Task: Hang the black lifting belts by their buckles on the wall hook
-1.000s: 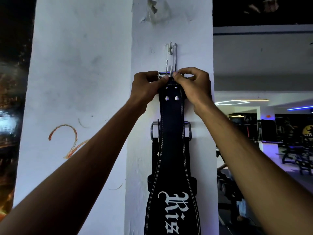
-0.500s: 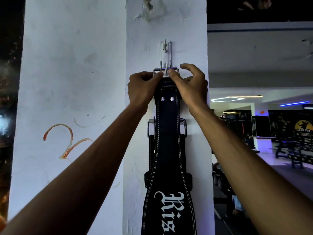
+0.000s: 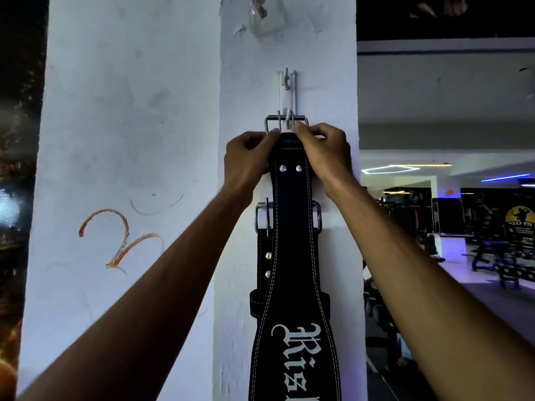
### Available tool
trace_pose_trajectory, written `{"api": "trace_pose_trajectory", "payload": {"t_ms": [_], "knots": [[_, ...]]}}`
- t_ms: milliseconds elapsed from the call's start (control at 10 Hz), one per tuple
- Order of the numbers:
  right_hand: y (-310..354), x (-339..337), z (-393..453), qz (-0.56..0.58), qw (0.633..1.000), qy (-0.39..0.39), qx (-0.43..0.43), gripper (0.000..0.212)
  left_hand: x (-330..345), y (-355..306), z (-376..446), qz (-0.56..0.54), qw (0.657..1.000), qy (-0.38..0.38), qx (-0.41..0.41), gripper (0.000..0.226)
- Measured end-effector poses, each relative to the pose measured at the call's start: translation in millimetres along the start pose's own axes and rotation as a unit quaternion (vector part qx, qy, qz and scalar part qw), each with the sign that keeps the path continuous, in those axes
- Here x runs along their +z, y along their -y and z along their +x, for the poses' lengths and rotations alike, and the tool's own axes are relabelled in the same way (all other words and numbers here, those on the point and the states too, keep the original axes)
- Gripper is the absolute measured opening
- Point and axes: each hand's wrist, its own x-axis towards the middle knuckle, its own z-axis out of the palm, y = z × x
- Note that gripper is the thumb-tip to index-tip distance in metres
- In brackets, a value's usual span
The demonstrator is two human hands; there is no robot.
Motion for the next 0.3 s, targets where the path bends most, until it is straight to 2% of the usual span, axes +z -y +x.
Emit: {"api": "trace_pose_trajectory", "payload": {"t_ms": [100,200,300], "knots": [[-14.5,-7.8,-19.8,0.053,0.998,0.006,-0.045,0.029,-11.1,13.8,-13.0,-0.006,1.0,0.022,0.019,0.04],[-29.1,-16.9,-45.8,0.075,0.994,0.004,-0.085,0.037,-19.8,22.0,-27.2,0.01,1.0,0.024,0.009,0.033],[-36.0,-20.8,-58.7,0.111,0.99,0.017,-0.084,0.039,-25.7,22.3,-37.3,0.024,0.999,0.032,-0.002,0.018]]}}
